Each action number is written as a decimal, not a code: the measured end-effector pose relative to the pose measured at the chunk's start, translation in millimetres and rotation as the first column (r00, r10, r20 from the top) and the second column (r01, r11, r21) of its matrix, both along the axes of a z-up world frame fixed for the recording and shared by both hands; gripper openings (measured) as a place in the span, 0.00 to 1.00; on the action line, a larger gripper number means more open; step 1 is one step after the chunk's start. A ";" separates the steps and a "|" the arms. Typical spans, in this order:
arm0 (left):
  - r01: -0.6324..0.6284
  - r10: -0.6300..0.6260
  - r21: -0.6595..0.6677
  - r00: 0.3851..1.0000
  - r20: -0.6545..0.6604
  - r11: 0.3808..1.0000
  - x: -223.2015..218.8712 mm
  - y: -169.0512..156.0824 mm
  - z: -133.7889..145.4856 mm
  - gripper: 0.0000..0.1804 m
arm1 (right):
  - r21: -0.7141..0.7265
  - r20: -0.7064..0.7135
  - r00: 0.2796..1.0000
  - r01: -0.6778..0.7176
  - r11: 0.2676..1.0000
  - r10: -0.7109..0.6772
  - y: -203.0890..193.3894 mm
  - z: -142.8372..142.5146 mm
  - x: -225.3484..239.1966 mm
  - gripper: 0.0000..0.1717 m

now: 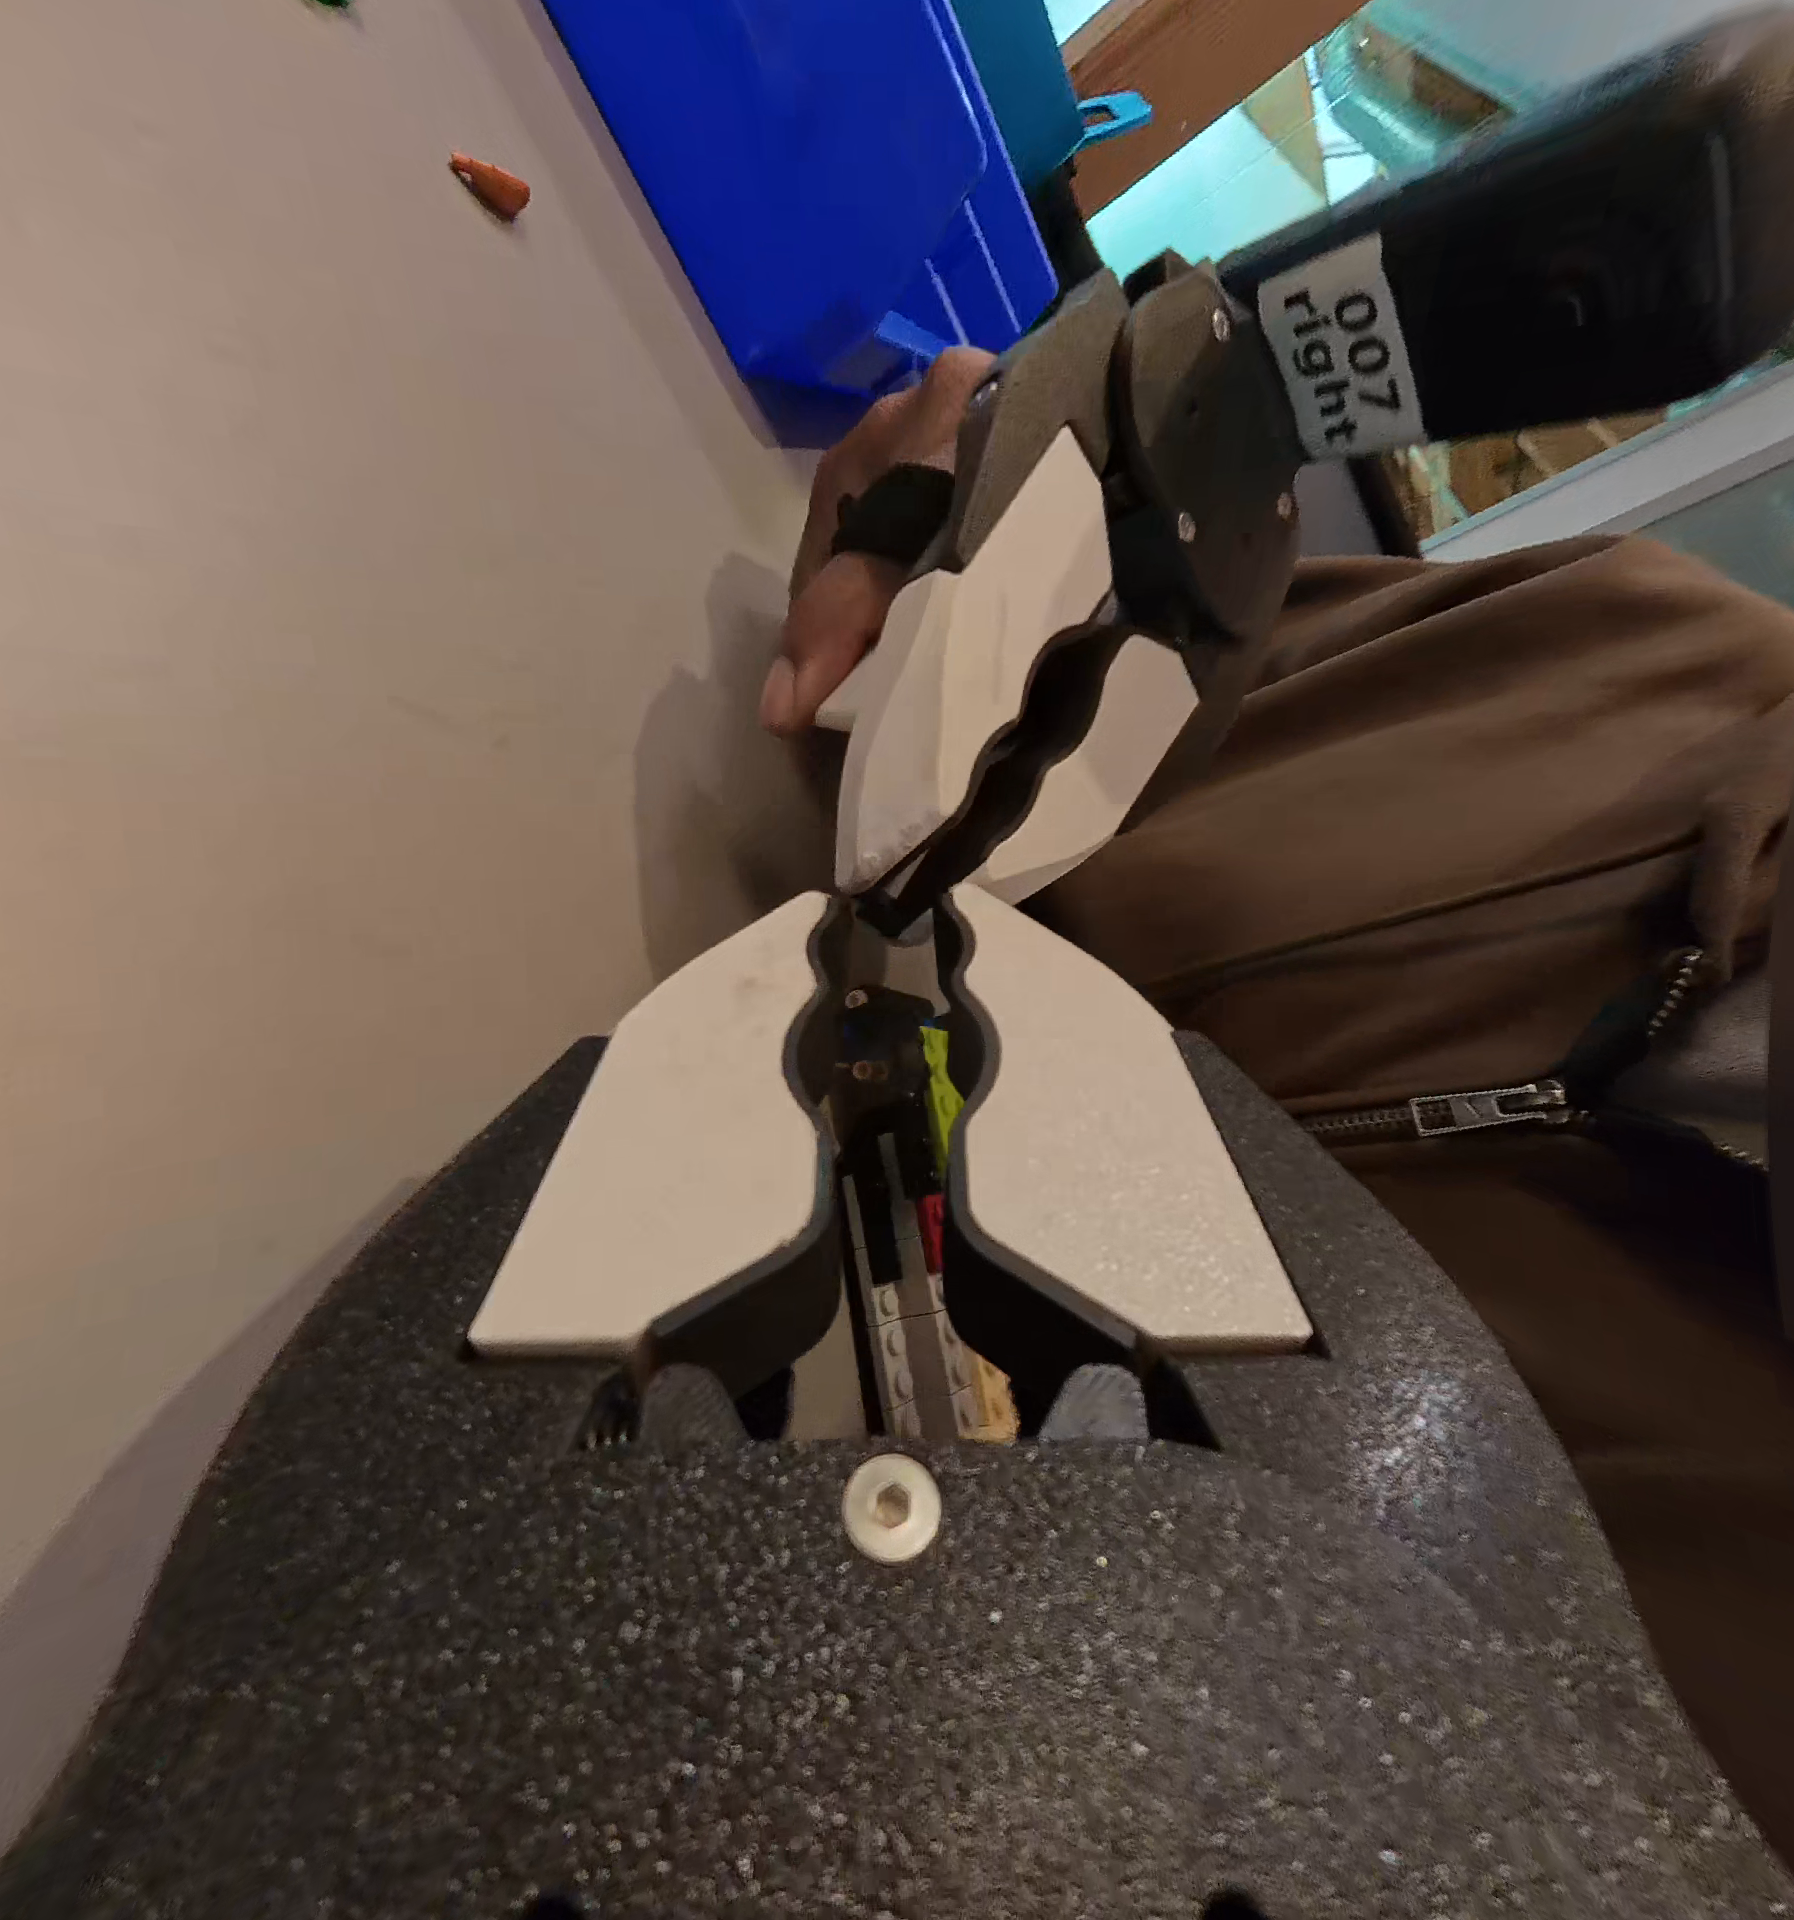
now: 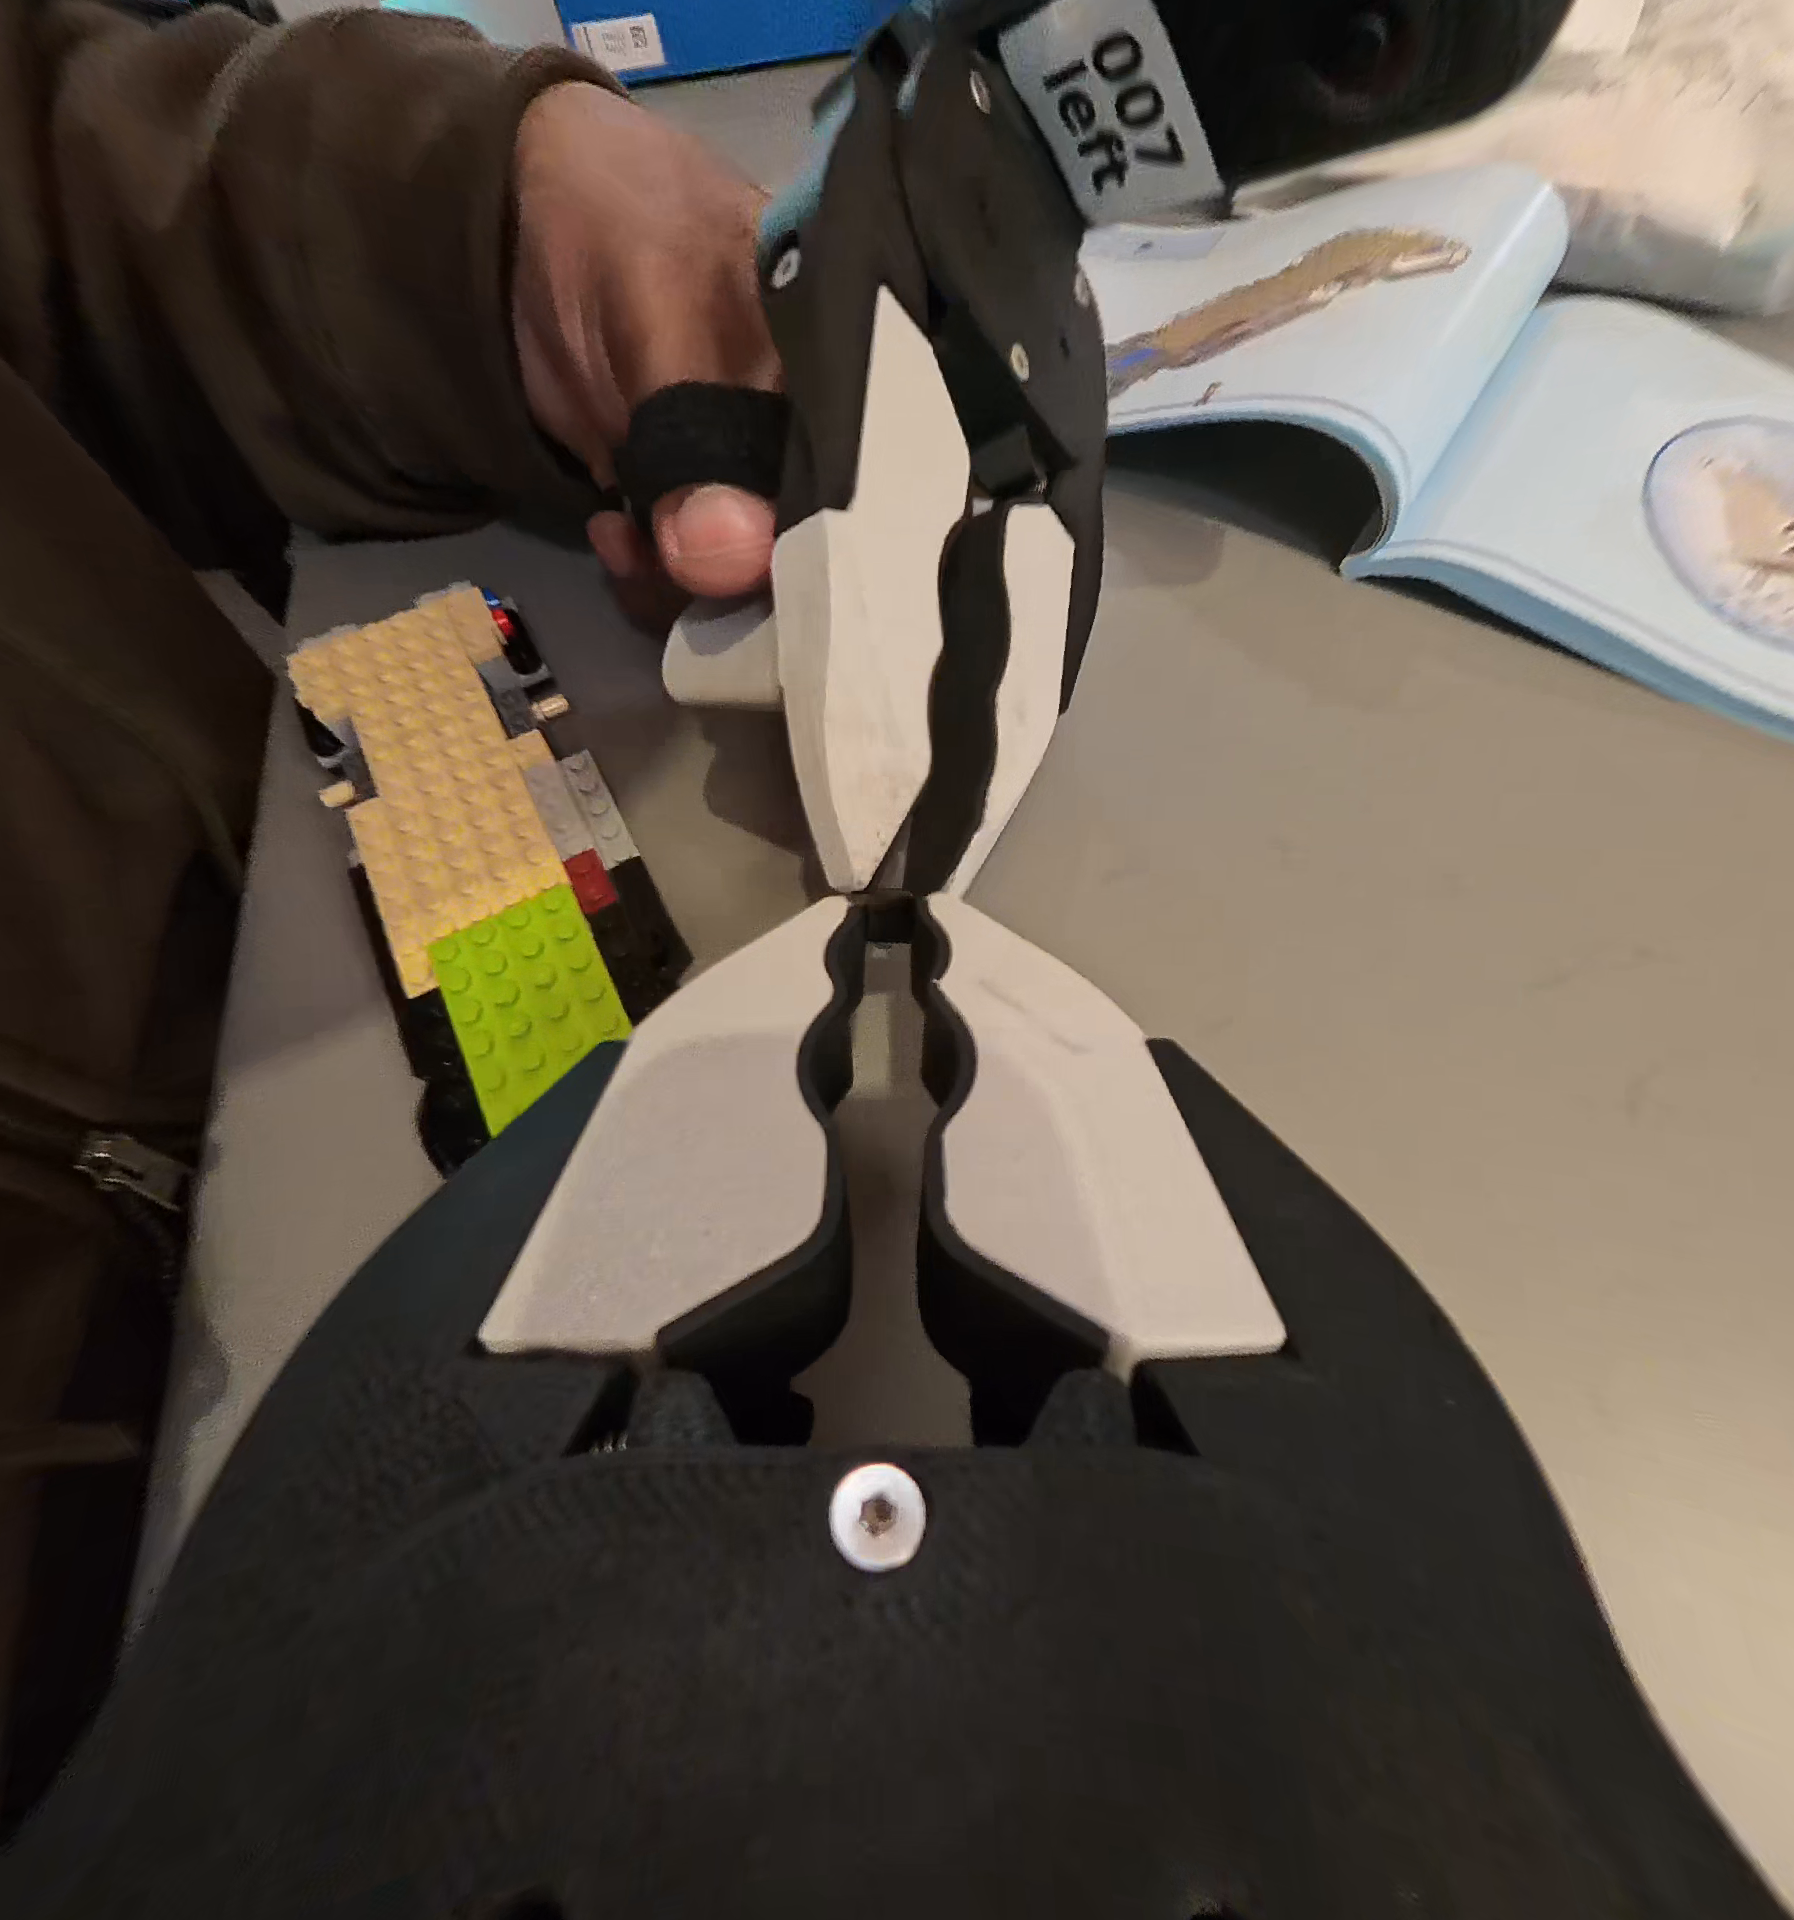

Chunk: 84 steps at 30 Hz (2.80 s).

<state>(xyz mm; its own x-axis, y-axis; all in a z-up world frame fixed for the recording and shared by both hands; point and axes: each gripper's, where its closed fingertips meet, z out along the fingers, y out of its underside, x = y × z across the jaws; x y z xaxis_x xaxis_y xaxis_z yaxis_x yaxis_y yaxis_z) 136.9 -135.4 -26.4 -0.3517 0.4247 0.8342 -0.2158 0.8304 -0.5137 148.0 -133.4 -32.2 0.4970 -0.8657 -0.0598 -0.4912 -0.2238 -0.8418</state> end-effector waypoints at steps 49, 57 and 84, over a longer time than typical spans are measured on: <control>-0.037 0.019 -0.243 0.997 -0.077 0.969 3.4 -5.7 34.2 0.04 | 0.354 0.106 0.992 0.028 0.935 -0.069 -7.8 39.3 3.8 0.05; -0.082 0.039 -0.218 0.981 -0.192 0.972 9.4 -7.6 43.1 0.00 | 0.324 0.147 0.984 0.049 0.945 -0.102 -12.9 42.6 6.2 0.05; -0.033 0.039 -0.370 0.999 0.010 0.928 4.0 -5.0 41.2 0.08 | 0.515 0.061 0.997 0.009 0.857 -0.047 -6.7 44.9 2.5 0.04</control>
